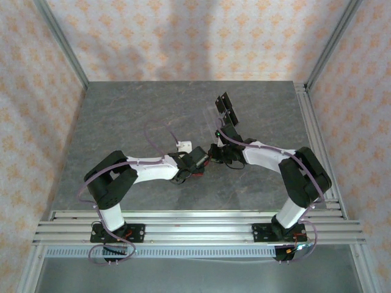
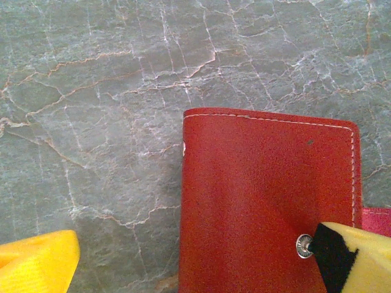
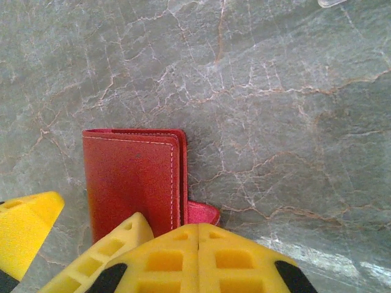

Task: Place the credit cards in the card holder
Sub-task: Close the card holder at the center of the table.

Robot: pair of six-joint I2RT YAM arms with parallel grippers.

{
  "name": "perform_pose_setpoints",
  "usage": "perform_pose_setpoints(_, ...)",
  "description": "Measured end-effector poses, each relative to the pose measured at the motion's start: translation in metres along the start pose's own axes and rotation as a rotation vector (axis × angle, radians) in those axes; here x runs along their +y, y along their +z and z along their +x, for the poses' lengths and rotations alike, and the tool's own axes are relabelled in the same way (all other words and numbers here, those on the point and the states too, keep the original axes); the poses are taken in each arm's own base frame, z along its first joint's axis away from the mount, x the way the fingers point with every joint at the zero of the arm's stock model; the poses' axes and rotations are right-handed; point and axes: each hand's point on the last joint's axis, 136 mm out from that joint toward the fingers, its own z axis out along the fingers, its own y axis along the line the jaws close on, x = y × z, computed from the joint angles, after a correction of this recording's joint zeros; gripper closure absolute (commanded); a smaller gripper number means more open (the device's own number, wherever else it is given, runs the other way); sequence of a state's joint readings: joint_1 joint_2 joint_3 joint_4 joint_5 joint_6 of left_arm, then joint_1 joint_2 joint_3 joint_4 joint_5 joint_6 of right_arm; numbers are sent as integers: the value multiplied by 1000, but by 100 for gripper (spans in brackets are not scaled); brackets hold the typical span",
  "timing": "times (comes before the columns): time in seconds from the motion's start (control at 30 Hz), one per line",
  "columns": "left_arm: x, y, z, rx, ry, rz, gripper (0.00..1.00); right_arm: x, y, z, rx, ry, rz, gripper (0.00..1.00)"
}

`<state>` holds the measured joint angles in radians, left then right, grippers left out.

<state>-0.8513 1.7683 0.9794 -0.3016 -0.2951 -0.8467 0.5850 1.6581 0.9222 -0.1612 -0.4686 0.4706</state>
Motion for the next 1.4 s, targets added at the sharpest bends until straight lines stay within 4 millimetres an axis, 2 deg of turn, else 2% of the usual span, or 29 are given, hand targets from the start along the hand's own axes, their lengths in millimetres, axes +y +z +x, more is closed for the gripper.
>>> perform_pose_setpoints(0.3,-3,-4,-5,0,11,0,0,0,0,0,0,-2,0,100)
perform_pose_setpoints(0.47,-11,-15,-26,-20,8,17,0,0,0,0,-1,-2,1,100)
perform_pose_setpoints(0.7,10,-43,-55,-65,-48,25,0,0,0,0,-1,-2,1,100)
perform_pose_setpoints(0.77,19,-50,-58,-78,-58,27,0,0,0,0,-1,-2,1,100)
perform_pose_setpoints(0.87,31,-55,-51,-76,-50,24,0,0,0,0,-1,-2,1,100)
perform_pose_setpoints(1.07,47,-43,-24,-18,-17,-3,0,-1,1,0,2,-1,3,100)
perform_pose_setpoints(1.4,40,-26,-3,14,-15,42,0,-2,1,2,9,1,9,100)
